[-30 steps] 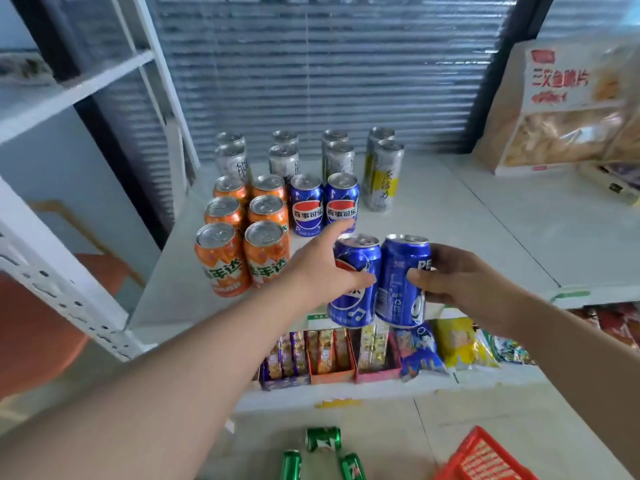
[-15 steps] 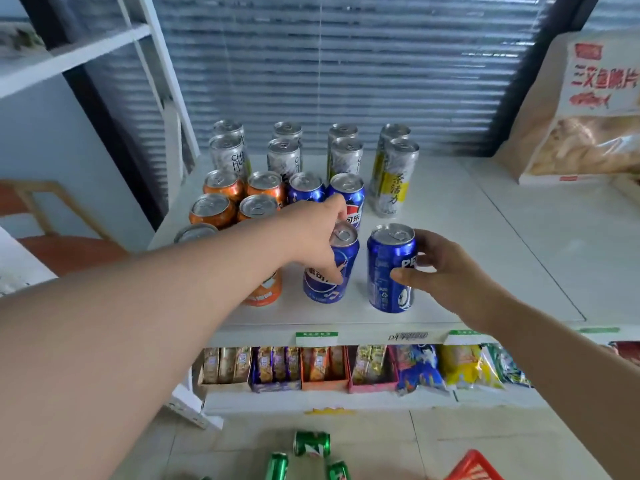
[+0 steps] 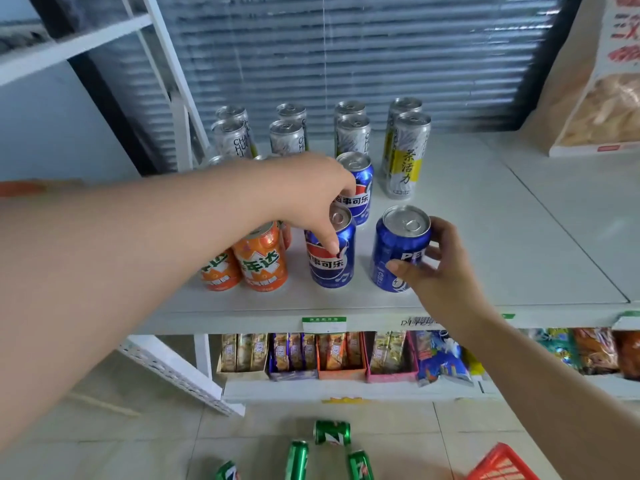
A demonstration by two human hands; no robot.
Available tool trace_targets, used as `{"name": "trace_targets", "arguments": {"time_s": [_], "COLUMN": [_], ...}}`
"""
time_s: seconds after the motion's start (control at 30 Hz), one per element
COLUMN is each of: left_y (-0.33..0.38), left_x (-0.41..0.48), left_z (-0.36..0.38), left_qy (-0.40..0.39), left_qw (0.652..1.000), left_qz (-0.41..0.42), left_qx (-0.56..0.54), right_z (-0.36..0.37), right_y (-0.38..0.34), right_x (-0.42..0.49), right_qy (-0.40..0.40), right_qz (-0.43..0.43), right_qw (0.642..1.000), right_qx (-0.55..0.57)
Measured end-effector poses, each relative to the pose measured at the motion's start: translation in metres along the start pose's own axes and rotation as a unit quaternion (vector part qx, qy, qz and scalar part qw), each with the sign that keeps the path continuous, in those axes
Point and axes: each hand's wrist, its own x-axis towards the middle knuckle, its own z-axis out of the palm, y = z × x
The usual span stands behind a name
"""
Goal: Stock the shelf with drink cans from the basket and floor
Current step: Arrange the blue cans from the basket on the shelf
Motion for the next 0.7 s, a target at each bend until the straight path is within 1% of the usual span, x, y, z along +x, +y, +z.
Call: {"name": "trace_targets", "arguments": {"time_s": [0.07,0.13,0.23,0.33,0.5,0.7], "left_y": [-0.001,-0.002,-0.006,-0.012,-0.018,-0.021], "left_x": [0.001,0.001,0.003,0.004,0.008,0.012], "left_z": [-0.005,-0.006,-0.004,0.001,0.003,0.005], "left_qy": [-0.012,-0.012,-0.009,-0.005,-0.005,0.010], "left_qw": [1.000,1.000,1.000,0.999,0.998,0.999], "left_qz": [0.015,0.011,-0.012,-0.040,-0.059,-0.041], "left_qx": [-0.005,0.005,0.007,-0.014,-0.015,0.003], "right_z": [0.001,0.001,0.001,0.002,0.005,0.013], "right_y": [0.001,0.003,0.005,0.009,0.012,0.013], "right_x": [-0.001,-0.001,0.000,0.000,0.001,0.003], "right_qy": [0.001,-0.001,0.002,0.006,0.008,0.010], "right_qz": [-0.003,-0.007,-0.010,-0.013,-0.016,-0.023], "right_qw": [1.000,1.000,1.000,1.000,0.999,0.999], "right_qx": [0.004,0.005,0.005,0.022,0.032,0.039]}}
